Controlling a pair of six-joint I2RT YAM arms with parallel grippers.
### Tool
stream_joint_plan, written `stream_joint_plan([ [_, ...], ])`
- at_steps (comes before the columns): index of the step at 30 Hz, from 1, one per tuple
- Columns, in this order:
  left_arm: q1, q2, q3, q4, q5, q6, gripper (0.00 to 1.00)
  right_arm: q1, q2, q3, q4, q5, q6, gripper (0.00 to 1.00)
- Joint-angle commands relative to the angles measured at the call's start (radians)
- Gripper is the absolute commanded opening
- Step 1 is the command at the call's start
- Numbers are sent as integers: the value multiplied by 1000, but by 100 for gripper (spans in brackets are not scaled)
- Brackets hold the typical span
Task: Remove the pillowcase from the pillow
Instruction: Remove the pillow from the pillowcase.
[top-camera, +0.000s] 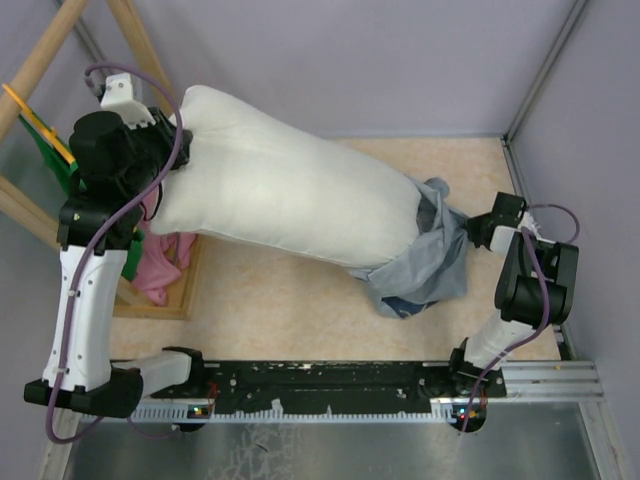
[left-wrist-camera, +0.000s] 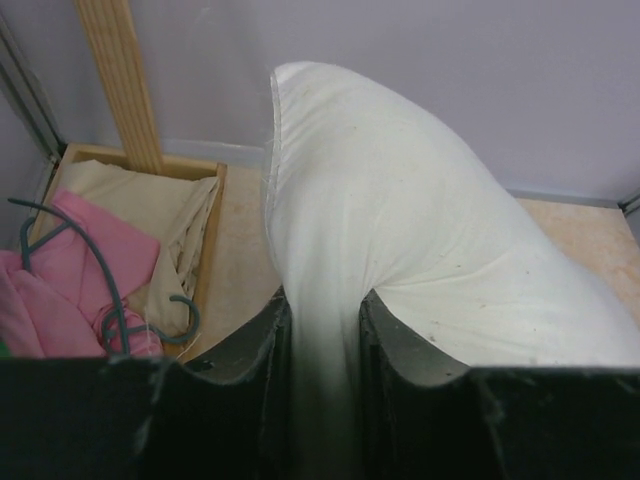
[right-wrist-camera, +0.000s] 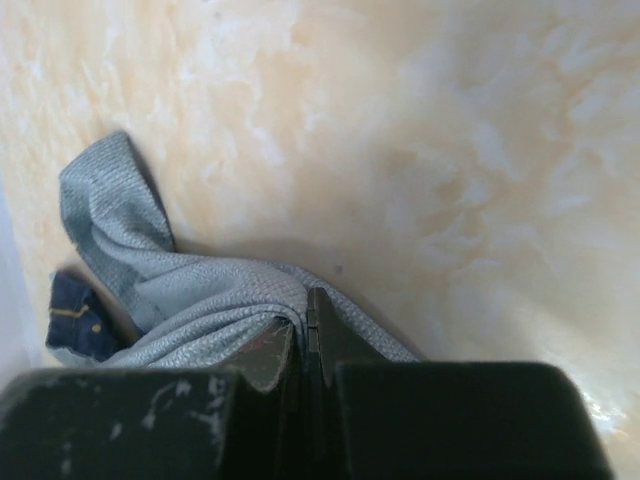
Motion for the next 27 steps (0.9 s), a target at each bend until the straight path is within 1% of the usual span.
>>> stream_joint_plan([
  [1, 66, -104, 111, 316, -361, 33, 0, -82, -16, 57, -78, 505, 4, 0],
  [7, 64, -90, 161, 336, -398, 38, 0, -58, -6, 184, -258, 723, -37, 0],
  [8, 65, -85, 167, 342, -390, 40, 0, -39, -11, 201, -273, 772, -54, 0],
  [10, 64, -65, 184, 336, -342, 39, 0, 18, -32, 218, -243, 847, -137, 0],
  [12, 64, -18, 226, 288, -198, 45, 0, 66, -76, 229, -203, 869, -208, 0],
  [13, 64, 25, 262, 231, -117, 41, 0, 87, -88, 231, -171, 863, -262, 0],
  [16, 59, 180, 331, 24, 180, 4, 0, 144, -105, 258, -153, 857, -322, 0],
  [17, 44, 217, 320, -15, 266, -9, 3, 156, -110, 265, -151, 841, -339, 0],
  [18, 3, 253, 297, -48, 306, -4, 17, 166, -117, 269, -152, 825, -346, 0],
  [19, -64, 279, 265, -77, 271, 19, 37, 176, -125, 268, -157, 812, -348, 0],
  [20, -150, 298, 227, -92, 166, 50, 63, 185, -135, 265, -159, 795, -351, 0],
  [22, -337, 325, 140, -84, -57, 110, 97, 204, -156, 250, -159, 772, -362, 0],
  [23, -415, 345, 110, -77, -124, 124, 99, 214, -170, 238, -158, 769, -371, 0],
  [24, -483, 363, 84, -70, -177, 129, 99, 222, -180, 228, -156, 768, -381, 0],
  [27, -637, 434, 36, -24, -239, 124, 100, 235, -198, 210, -159, 758, -398, 0],
])
